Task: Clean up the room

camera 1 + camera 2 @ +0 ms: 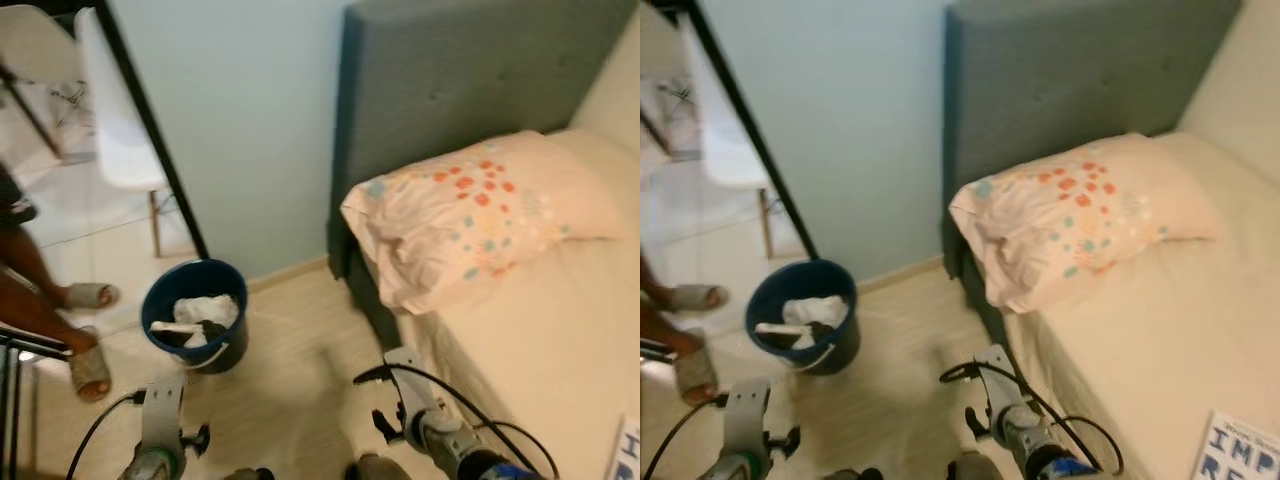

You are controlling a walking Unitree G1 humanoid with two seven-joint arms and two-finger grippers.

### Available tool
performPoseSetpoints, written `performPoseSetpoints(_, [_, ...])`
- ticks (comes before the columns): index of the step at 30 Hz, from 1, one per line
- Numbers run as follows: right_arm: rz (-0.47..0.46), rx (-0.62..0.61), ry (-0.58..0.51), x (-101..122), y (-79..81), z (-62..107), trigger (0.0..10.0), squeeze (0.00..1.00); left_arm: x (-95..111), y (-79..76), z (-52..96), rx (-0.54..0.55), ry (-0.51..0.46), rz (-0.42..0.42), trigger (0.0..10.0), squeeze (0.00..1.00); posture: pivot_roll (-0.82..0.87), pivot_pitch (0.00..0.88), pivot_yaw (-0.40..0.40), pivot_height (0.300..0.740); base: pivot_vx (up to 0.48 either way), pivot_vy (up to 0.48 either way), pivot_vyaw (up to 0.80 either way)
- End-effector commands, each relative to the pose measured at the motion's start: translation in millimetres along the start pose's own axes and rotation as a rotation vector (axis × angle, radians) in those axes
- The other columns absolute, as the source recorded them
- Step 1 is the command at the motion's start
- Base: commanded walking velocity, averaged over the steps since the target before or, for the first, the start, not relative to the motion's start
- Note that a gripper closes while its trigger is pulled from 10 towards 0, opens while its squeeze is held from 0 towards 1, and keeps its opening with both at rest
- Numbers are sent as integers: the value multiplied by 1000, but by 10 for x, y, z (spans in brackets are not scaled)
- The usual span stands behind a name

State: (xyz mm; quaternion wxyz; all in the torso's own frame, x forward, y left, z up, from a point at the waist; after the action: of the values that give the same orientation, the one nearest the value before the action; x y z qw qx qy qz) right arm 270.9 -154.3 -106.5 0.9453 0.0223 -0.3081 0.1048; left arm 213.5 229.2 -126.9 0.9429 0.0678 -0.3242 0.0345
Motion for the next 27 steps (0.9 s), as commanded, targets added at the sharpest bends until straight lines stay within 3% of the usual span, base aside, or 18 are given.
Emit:
performPoseSetpoints(1, [-24, -30, 25, -70, -107, 17, 10000, 0, -22, -91, -1, -18, 8, 1, 10000, 0, -91, 0, 51, 740, 0, 0, -800])
performPoseSetpoints(9, [-22, -66, 21, -48, -195, 26, 10000, 0, -56, -124, 9, -15, 7, 19, 10000, 0, -96, 0, 43, 740, 0, 0, -800])
performPoseSetpoints(14, [-2, -96, 18, -11, -261, 33, 10000, 0, -8, -43, 14, 49, -30, 6, 10000, 0, -88, 0, 35, 740, 0, 0, -800])
performPoseSetpoints(24, [6, -124, 6, 58, -324, 39, 10000, 0, -2, -32, 12, 17, -30, 73, 10000, 0, -81, 0, 24, 740, 0, 0, -800])
performPoseSetpoints(27, [15, -135, -7, 92, -345, 42, 10000, 0, -18, -34, 12, 15, -22, 82, 10000, 0, -77, 0, 19, 740, 0, -423, -521])
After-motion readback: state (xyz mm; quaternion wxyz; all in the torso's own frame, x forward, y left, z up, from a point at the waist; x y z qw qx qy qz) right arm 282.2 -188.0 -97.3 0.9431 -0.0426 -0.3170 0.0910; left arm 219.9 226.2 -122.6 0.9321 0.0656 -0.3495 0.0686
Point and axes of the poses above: a point about 5 cm out from each wrist's last joint towards the gripper, its own z axis pointing back from the gripper into the wrist, its own x axis along the axis of the wrist's last joint, y = z × x, the point moved 6 cm from there along -z, pointing out of the wrist towards the gripper, and after that the axes turned 3 degrees about -z, right-handed, at the moved point
